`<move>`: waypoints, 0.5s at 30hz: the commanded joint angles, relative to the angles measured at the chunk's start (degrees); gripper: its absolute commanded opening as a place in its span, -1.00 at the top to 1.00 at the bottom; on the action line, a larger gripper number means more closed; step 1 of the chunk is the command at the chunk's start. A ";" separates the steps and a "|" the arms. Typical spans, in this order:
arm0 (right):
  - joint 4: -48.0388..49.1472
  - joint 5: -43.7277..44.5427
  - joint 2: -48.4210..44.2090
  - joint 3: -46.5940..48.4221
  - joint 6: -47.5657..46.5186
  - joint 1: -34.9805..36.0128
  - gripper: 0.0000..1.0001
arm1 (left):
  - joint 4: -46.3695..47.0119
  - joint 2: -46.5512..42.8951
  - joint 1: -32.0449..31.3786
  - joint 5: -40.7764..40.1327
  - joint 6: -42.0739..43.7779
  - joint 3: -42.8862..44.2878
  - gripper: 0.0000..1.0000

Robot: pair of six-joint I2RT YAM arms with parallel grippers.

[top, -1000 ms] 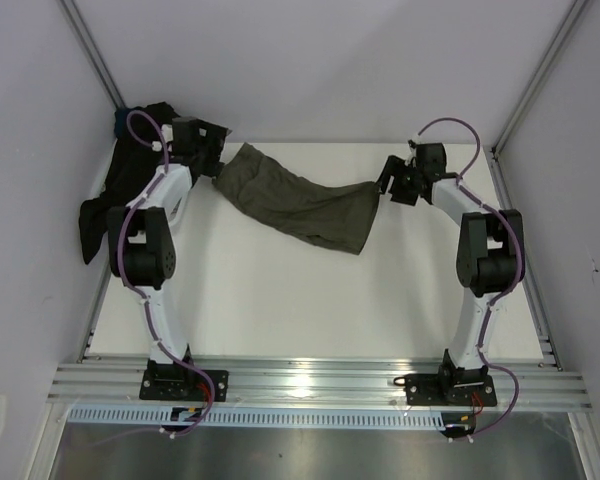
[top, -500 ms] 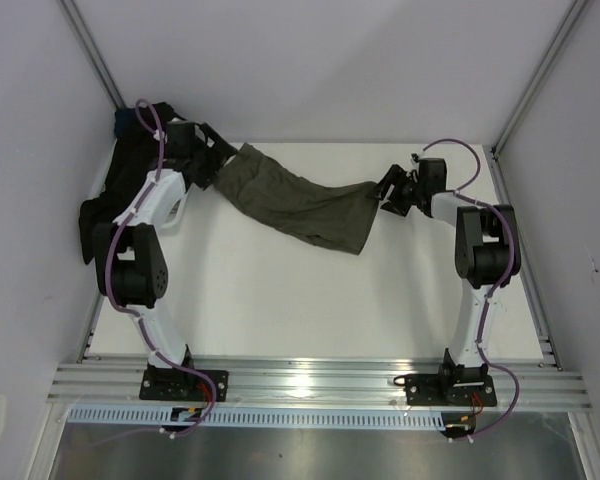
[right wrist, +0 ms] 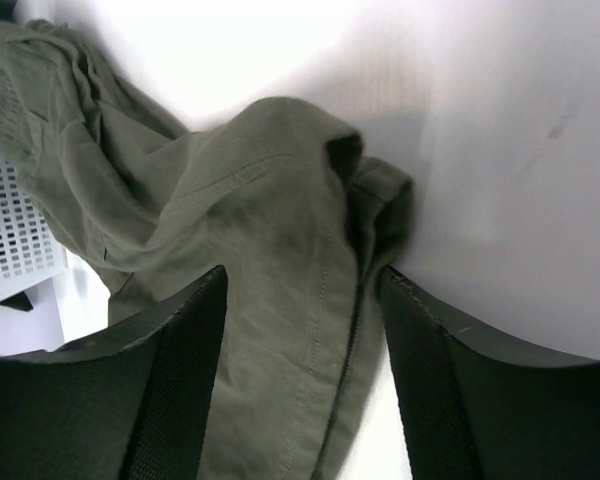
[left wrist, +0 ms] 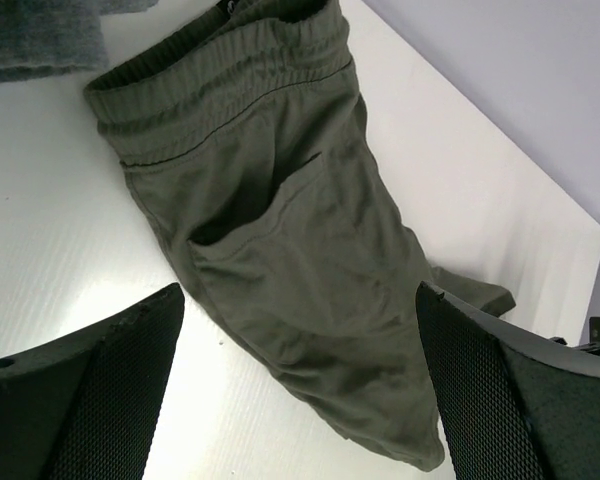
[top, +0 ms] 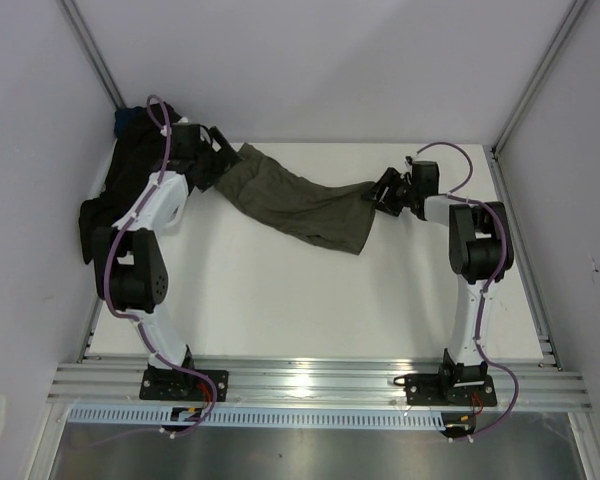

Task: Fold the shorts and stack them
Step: Fold the shorts

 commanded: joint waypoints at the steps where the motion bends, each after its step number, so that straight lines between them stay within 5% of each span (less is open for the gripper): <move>1: -1.41 2.90 2.73 0.80 -0.33 2.16 -0.25 | -0.03 -3.59 -0.36 -0.67 2.73 -1.30 -0.94; 6: -4.75 6.86 3.09 2.03 -1.74 3.93 0.17 | -1.08 -3.59 -1.33 -2.16 4.58 -1.74 -0.95; 10: -7.21 8.18 1.69 1.86 -2.44 3.75 0.88 | -2.14 -3.24 -2.12 -3.48 7.29 -1.57 -0.95; 15: -14.14 12.57 -4.90 -2.88 -5.07 3.92 1.00 | -4.07 -2.36 -3.87 -4.62 10.73 -0.43 -0.95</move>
